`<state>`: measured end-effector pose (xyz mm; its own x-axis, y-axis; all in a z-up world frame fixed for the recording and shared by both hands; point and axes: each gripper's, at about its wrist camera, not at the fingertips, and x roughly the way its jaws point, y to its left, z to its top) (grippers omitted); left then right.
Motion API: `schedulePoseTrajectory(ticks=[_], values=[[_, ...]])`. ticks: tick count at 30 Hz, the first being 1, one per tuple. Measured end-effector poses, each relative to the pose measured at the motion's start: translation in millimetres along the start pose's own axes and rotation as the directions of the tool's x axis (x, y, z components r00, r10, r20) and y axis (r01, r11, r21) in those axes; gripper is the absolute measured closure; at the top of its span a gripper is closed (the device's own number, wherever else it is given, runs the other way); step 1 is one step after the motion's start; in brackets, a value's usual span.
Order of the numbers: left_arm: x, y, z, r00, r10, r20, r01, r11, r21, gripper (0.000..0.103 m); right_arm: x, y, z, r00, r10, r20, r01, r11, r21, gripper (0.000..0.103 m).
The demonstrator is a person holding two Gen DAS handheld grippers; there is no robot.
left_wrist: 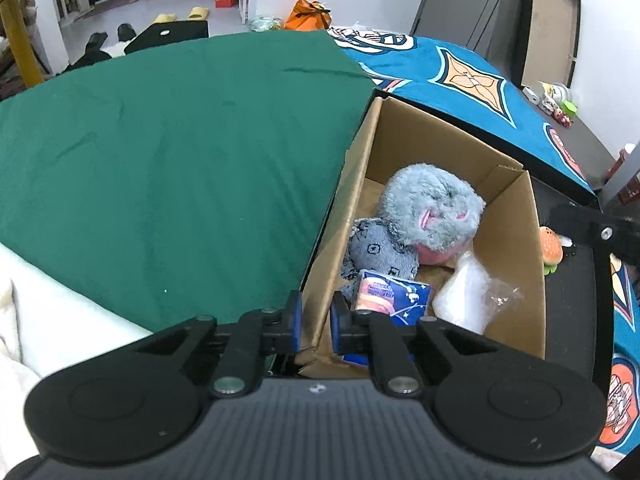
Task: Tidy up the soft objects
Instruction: 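Carry the clear plastic bag into the box and open the right gripper, then move the right gripper to the orange burger plush and grasp it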
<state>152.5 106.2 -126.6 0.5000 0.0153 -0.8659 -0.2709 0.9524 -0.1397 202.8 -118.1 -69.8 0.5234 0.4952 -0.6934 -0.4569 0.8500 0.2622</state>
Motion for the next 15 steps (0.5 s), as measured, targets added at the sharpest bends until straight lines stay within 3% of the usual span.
schedulePoseTrajectory(ticks=[15], values=[[-1.6, -15.3, 6.8, 0.999, 0.044, -0.009, -0.044, 0.998, 0.036, 0.085, 1.4, -34.8, 1.2, 0.993, -0.119, 0.022, 0.118, 0.992, 0.037, 0.06]])
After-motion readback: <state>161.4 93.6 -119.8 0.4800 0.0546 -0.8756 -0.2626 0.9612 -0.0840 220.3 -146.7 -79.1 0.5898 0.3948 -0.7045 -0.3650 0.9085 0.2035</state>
